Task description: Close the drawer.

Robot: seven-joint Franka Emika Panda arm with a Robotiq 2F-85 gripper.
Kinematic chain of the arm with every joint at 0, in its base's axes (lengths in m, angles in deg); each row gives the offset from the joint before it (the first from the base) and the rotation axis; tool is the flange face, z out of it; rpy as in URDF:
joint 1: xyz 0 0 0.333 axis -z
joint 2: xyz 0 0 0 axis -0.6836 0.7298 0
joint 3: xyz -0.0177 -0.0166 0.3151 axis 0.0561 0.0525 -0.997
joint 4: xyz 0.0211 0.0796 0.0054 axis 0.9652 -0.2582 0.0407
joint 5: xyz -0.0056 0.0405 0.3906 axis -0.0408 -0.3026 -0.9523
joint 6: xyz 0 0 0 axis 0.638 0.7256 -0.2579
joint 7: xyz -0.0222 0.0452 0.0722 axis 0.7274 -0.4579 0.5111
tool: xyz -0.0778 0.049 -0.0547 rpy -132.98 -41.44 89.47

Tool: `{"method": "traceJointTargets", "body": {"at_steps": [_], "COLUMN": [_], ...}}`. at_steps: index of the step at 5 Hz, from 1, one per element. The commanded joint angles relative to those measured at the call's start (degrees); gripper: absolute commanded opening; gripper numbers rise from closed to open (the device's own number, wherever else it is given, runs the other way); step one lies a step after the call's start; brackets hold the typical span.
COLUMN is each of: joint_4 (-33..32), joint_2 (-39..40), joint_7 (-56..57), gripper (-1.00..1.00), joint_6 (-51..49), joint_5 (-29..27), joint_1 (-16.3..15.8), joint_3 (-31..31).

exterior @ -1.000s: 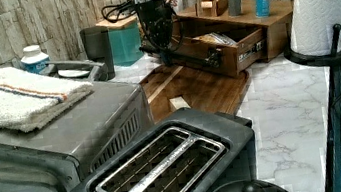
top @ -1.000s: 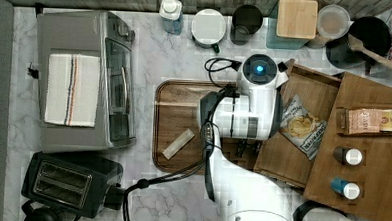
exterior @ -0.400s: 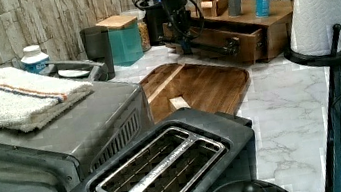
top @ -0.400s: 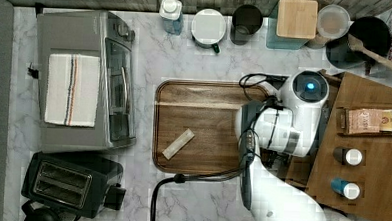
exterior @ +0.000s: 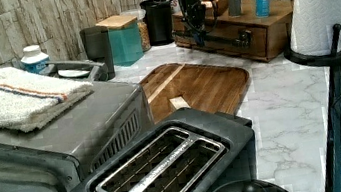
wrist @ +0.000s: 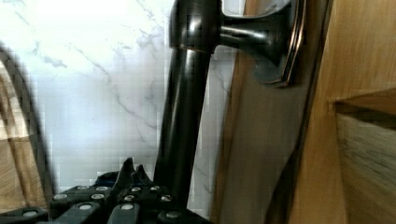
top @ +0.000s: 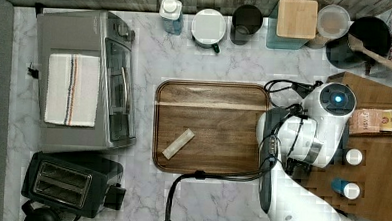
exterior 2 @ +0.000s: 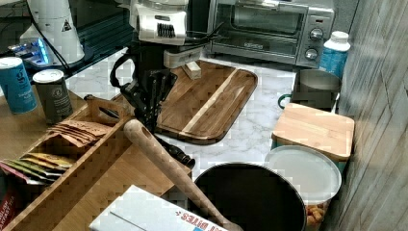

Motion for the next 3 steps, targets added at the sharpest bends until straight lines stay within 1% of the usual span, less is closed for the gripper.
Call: {"method": "traceJointTargets", "body": {"at_steps": [1, 3], "joint_4": [2.4, 2.4], "joint_2": [-3.9, -3.9], "joint_7": [-8.1, -8.0], "gripper": [-1.0, -1.0], "joint_6": [-2.4, -2.3], "joint_5": [7.6, 7.4], "joint_1": [2.3, 2.0], "joint_3": [8.7, 9.0]}}
